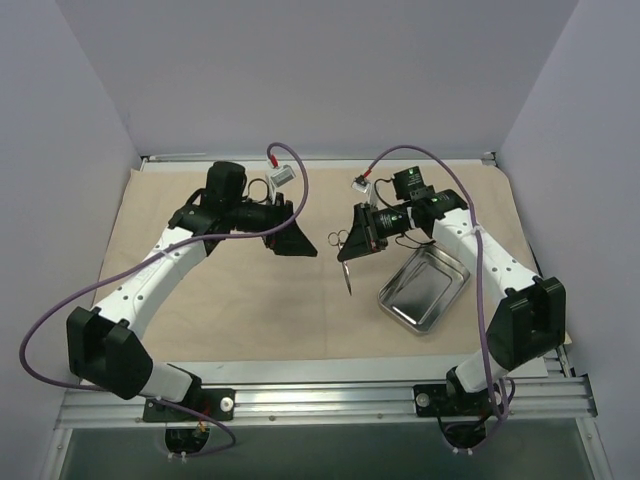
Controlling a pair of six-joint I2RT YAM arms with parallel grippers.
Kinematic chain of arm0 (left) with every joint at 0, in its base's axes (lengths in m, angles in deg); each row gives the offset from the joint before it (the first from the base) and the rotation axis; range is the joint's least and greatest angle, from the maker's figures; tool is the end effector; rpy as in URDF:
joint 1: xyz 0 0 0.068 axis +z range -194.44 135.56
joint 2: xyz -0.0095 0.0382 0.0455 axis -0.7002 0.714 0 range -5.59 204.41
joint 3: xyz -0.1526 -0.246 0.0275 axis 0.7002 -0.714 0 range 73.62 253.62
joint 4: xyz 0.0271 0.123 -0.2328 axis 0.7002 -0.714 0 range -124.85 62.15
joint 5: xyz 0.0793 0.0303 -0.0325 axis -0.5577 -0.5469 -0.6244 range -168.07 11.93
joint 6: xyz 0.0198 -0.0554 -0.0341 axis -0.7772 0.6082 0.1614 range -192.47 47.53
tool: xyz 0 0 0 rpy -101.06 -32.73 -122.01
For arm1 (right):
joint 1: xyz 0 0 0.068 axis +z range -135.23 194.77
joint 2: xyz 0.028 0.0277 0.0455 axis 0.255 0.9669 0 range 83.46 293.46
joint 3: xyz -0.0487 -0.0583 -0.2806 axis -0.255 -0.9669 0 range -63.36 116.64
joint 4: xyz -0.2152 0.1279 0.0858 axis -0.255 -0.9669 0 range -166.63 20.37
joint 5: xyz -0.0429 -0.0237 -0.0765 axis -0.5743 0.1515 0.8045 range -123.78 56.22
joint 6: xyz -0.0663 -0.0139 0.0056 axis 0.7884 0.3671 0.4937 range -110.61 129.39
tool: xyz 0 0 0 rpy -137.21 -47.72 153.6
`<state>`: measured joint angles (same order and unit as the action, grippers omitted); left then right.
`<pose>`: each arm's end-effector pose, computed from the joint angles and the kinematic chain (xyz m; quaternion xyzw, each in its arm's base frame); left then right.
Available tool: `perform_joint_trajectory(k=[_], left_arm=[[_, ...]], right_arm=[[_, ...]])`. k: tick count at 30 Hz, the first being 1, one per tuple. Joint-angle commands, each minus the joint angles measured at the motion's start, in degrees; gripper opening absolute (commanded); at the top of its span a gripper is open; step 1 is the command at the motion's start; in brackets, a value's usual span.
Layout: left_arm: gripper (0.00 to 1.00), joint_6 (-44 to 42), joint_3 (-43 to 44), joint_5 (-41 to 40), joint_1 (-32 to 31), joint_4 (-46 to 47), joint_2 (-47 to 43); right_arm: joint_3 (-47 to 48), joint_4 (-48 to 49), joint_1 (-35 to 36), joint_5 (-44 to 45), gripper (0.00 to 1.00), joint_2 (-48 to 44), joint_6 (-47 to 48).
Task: Open and lay out the surgical kit
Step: Place the medical item in the surgical kit.
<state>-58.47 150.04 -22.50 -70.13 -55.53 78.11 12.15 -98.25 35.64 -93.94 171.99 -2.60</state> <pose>0.2769 -0.1831 0.3623 0.2942 0.7586 -0.5277 0.2442 0.3044 0.1668 0.3311 -0.2657 0.7712 0.5388 0.2106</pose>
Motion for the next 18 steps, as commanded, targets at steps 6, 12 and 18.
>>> perform_joint_trajectory(k=[6,12,18], left_arm=[[0.88,5.7,-6.1,13.0,1.7,11.9,-4.9],[0.85,7.9,-7.7,13.3,1.7,13.9,-5.1],[0.78,8.5,-7.8,13.8,1.6,14.1,-5.0]], right_arm=[[2.6,-0.6,5.9,-10.8,0.0,-0.5,1.5],[2.5,-0.1,8.2,-11.2,0.0,-1.3,0.3],[2.5,1.4,10.1,-11.1,0.0,-1.0,-1.3]])
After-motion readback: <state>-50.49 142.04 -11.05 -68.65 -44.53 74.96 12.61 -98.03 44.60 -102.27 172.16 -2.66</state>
